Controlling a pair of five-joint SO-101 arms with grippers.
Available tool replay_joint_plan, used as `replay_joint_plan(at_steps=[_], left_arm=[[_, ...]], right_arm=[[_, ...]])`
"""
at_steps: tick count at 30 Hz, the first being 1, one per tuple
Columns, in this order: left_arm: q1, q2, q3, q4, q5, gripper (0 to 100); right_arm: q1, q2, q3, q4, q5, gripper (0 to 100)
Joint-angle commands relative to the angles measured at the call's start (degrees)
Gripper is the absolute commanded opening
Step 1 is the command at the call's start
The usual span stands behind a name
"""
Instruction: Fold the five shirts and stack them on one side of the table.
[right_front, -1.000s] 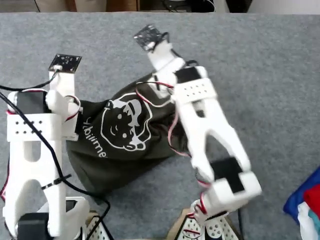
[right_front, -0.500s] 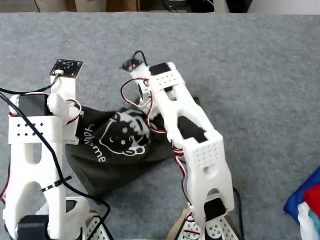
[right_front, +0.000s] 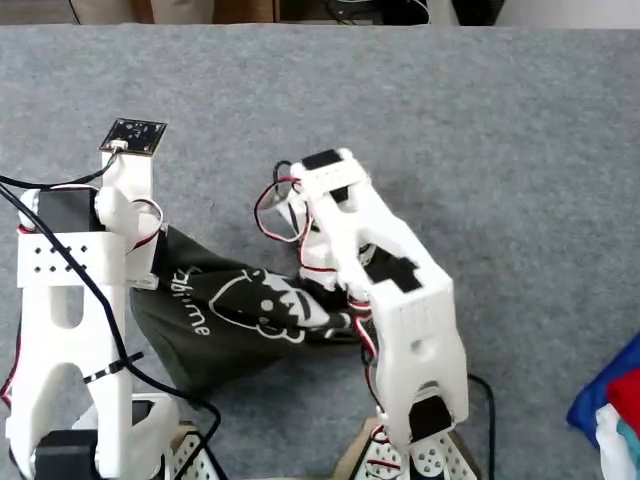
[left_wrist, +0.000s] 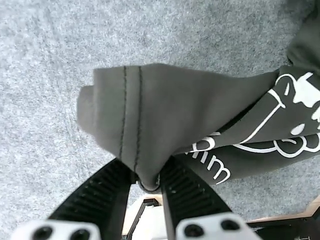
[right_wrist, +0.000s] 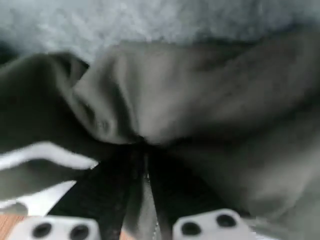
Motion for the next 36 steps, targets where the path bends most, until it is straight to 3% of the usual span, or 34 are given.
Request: replay_joint_plan(at_steps=[1, 6, 10, 14, 20, 29, 36], left_arm=[[-0.62, -1.71, -0.62, 0.53, 0.0, 2], [-0.62, -1.71, -0.62, 0.53, 0.0, 2], [-0.62, -1.71, -0.62, 0.53, 0.0, 2], [-0.62, -1.71, -0.53, 0.53, 0.0, 2], [-0.62, -1.71, -0.35, 0.53, 0.0, 2], [-0.7, -1.71, -0.62, 0.53, 0.0, 2], [-0.62, -1.63, -0.62, 0.53, 0.0, 2]], right_arm=[[1.45, -9.98, -0.57, -1.58, 0.09, 0.8], [3.56, -12.18, -1.1, -15.47, 0.26, 0.8], [4.35, -5.32, -1.19, -31.03, 0.0, 0.7], [4.0, 1.63, -4.09, -39.21, -0.09, 0.6], [5.23, 8.04, -20.97, -39.12, -0.18, 0.6], [11.3, 13.49, -47.16, -38.86, -9.05, 0.6], [14.73, 13.76, -60.62, -23.03, -9.05, 0.8]])
